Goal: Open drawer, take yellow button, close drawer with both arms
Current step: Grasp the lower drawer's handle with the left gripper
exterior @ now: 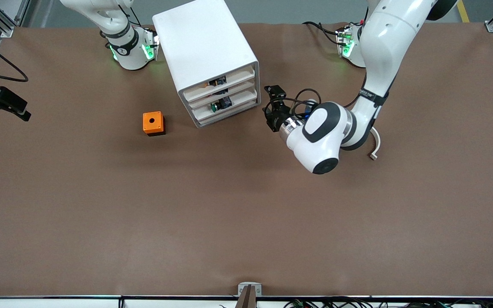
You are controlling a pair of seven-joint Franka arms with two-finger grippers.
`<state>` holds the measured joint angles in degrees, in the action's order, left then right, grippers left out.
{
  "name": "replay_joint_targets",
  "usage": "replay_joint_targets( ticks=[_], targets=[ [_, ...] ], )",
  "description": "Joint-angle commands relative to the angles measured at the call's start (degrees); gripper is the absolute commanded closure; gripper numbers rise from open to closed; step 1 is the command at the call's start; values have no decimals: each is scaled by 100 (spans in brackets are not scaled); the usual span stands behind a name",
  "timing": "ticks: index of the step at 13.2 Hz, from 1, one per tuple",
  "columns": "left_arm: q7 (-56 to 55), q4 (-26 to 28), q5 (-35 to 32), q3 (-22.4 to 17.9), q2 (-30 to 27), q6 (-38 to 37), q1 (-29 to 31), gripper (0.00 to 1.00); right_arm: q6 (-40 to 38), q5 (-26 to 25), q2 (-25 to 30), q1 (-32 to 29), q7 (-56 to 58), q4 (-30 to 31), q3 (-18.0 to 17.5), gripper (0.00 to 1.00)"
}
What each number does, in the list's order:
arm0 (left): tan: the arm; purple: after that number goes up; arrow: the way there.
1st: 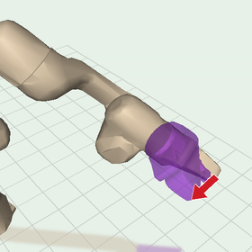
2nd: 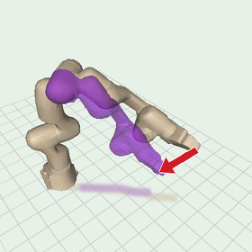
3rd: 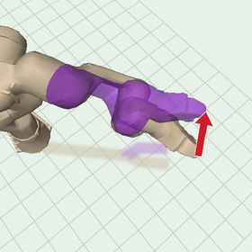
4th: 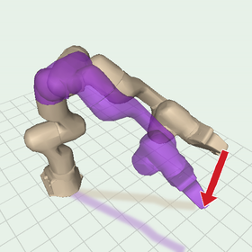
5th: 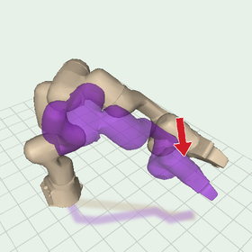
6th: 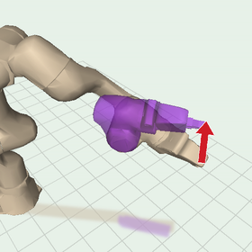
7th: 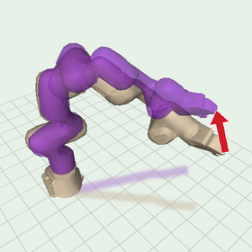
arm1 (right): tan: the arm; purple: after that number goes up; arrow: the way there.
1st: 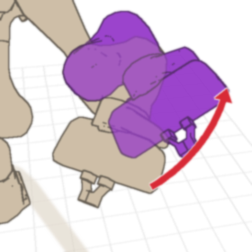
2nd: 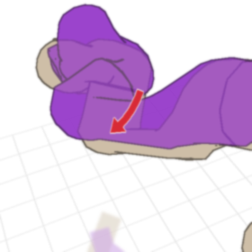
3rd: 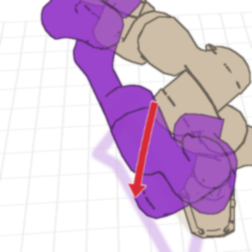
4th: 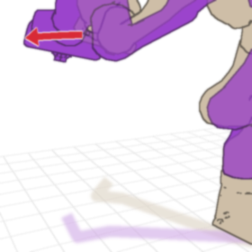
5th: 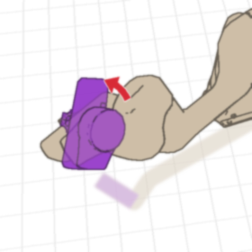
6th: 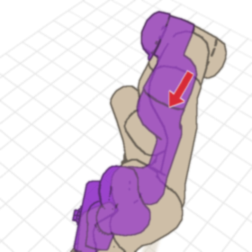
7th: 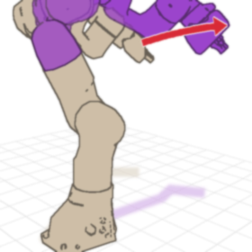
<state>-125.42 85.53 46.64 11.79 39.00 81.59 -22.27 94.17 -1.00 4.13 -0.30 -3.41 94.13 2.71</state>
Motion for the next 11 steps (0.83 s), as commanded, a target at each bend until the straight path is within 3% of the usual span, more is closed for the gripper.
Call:
replay_joint_targets(
  ticks=[1, 5, 11],
  targets=[
    [-613, -335, 283, -27, 318, -99, -189, 32, -109, 12, 52, -120, -20, 9, -77, 0],
    [-1370, -344, 635, -27, 441, -91, -452, 35, -110, 21, 52, -190, -28, 9, -77, 0],
    [-1432, -335, 803, -27, 564, -91, -726, 46, -145, 21, 52, -190, -2, 18, -86, 0]
  ],
)
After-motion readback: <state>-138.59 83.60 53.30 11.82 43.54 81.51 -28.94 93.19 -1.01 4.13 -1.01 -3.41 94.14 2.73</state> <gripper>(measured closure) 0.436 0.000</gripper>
